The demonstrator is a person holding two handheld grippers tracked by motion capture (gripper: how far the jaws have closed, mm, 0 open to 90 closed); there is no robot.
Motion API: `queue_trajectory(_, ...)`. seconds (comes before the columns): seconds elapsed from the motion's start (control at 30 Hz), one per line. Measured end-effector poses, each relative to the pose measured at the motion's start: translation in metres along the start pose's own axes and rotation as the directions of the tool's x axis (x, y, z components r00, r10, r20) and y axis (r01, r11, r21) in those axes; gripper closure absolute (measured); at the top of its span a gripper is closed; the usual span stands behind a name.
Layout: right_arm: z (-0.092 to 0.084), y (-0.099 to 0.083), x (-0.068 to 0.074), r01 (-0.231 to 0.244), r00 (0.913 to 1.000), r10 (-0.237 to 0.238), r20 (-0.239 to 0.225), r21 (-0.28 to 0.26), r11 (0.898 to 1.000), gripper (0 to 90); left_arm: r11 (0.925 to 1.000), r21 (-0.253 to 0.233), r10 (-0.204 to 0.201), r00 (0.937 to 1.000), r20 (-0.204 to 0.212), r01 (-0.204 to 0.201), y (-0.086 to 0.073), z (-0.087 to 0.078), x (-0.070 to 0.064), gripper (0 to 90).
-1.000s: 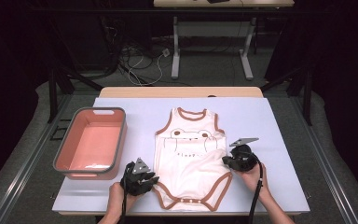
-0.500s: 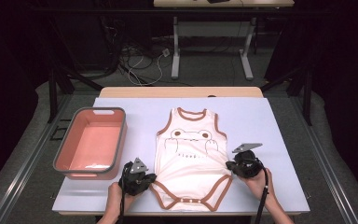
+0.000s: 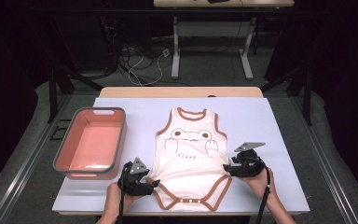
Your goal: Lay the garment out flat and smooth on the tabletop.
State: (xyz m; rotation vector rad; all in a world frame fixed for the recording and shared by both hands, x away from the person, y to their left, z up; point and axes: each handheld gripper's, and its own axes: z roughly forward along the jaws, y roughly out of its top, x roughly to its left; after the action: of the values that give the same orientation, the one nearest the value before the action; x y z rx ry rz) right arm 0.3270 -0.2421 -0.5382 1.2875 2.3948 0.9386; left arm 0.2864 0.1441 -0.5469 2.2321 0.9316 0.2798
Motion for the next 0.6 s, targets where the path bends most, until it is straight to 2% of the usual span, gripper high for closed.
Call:
queue_trajectory(0.17, -0.005, 0.004, 0.004, -0.002, 0.9989, 0.0, -0.048, -0.042, 0.999, 23.9, 0.9994, -0.025, 0.024, 0.9997, 0.002, -0.024, 0.003, -0.005, -0.005, 25.6)
queue_trajectory(0.27, -0.007, 0.005, 0.005, 0.009, 0.9985, -0.013, -0.053, -0.06, 0.998, 16.2, 0.9986, -0.037, 0.038, 0.9993, -0.006, -0.038, 0.005, -0.007, -0.007, 20.0)
queue_trajectory(0.33, -0.008, 0.006, 0.007, 0.006, 0.9984, -0.009, -0.055, -0.069, 0.998, 14.4, 0.9986, -0.039, 0.036, 0.9993, -0.011, -0.036, 0.005, -0.007, -0.008, 16.4)
queue_trajectory(0.6, -0.009, 0.009, 0.008, 0.026, 0.9976, -0.033, -0.061, -0.109, 0.994, 7.0, 0.998, -0.057, 0.026, 0.9991, -0.035, -0.027, 0.006, -0.011, -0.007, 12.4)
